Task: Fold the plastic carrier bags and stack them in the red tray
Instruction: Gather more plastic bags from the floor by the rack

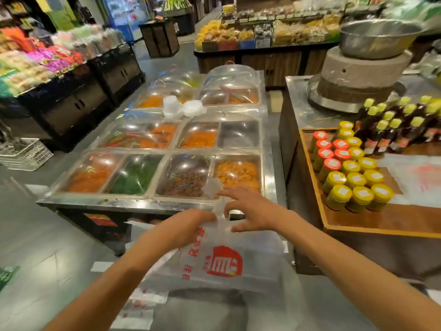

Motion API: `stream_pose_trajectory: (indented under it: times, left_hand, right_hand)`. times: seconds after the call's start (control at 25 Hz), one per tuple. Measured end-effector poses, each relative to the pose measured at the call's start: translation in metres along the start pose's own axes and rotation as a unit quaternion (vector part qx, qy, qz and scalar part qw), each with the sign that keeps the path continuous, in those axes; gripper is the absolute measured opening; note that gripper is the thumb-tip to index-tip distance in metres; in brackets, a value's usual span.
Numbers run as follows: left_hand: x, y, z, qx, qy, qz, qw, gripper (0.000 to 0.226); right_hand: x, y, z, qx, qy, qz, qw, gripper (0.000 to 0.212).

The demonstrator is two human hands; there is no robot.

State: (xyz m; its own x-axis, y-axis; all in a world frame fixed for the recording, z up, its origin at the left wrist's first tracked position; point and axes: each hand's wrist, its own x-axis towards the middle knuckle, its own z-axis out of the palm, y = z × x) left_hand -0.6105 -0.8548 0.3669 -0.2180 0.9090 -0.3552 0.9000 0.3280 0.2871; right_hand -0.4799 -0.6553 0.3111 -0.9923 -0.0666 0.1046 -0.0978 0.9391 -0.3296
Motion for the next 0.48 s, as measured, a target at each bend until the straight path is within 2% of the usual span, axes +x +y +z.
stream_pose_trajectory:
  times: [0.2, 0.48]
  left_hand:
    - [0.044, 0.048, -0.014, 0.063, -0.04, 0.115, 0.991, 0.047]
    - [0.121, 0.099, -0.037, 0.112, -0.037, 0.195, 0.974, 0.04]
  right_hand:
    - [-0.047, 0.023, -0.029, -0.059, -0.041, -0.011, 0.997, 0.034]
    - [-0.134, 0.062, -0.052, 0.027, -0.008, 0.199, 0.98, 0.019]
